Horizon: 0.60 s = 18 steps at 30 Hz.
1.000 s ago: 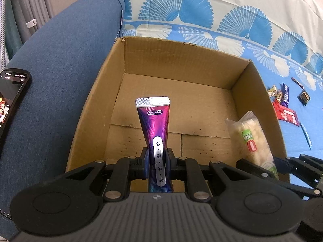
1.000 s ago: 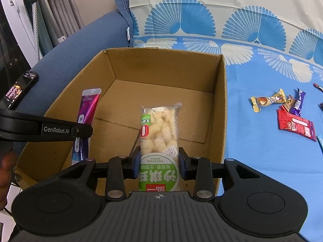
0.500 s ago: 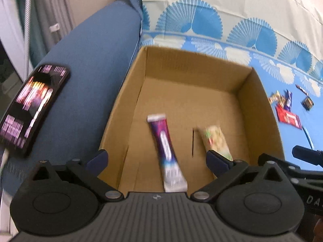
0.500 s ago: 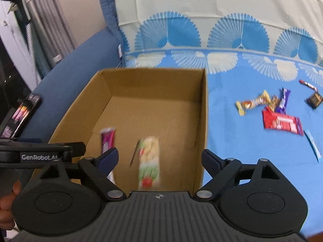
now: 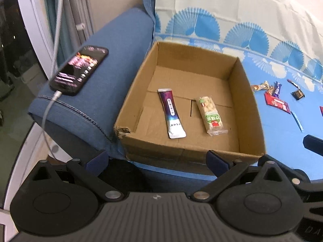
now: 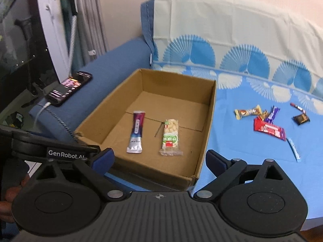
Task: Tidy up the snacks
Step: 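Open both tools to drop the tube and peanut bar into the box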
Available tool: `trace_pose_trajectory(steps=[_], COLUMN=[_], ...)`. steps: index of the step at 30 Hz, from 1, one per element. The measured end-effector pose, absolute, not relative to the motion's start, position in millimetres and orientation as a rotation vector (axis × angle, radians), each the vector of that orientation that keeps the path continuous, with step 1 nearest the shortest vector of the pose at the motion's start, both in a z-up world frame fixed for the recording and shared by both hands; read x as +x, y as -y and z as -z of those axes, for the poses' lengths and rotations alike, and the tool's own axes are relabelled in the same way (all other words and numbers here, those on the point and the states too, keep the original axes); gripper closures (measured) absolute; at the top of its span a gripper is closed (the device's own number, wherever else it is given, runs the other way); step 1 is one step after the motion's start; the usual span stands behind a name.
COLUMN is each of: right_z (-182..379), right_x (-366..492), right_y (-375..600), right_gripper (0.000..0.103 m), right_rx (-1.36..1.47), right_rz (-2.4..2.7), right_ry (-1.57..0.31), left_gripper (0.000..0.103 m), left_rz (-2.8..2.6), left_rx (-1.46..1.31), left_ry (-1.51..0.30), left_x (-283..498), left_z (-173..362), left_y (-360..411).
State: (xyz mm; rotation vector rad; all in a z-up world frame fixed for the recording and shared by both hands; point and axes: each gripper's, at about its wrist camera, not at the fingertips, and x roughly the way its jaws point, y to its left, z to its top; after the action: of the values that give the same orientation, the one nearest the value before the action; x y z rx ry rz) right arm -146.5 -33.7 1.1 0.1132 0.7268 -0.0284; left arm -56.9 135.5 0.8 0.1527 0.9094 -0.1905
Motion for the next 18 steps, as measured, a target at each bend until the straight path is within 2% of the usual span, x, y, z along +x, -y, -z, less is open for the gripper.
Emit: trace_pose_trajectory(steps=[5, 18], right_z=[-14, -29], right_x=[-171, -215], right_y=[34, 34], right_gripper=[0.001, 0.001], right_rx=[0.109, 0.120], right_rz=[0.036, 0.071], right_ry=[-0.675, -0.597], left_gripper=[0.000, 0.000], left_rz=[0.188, 0.205], left_rx=[0.155, 0.177], left_ry=[-0.866, -0.813], left_x=[-83, -120], left_z=[-18, -37], left_y=[-134, -129])
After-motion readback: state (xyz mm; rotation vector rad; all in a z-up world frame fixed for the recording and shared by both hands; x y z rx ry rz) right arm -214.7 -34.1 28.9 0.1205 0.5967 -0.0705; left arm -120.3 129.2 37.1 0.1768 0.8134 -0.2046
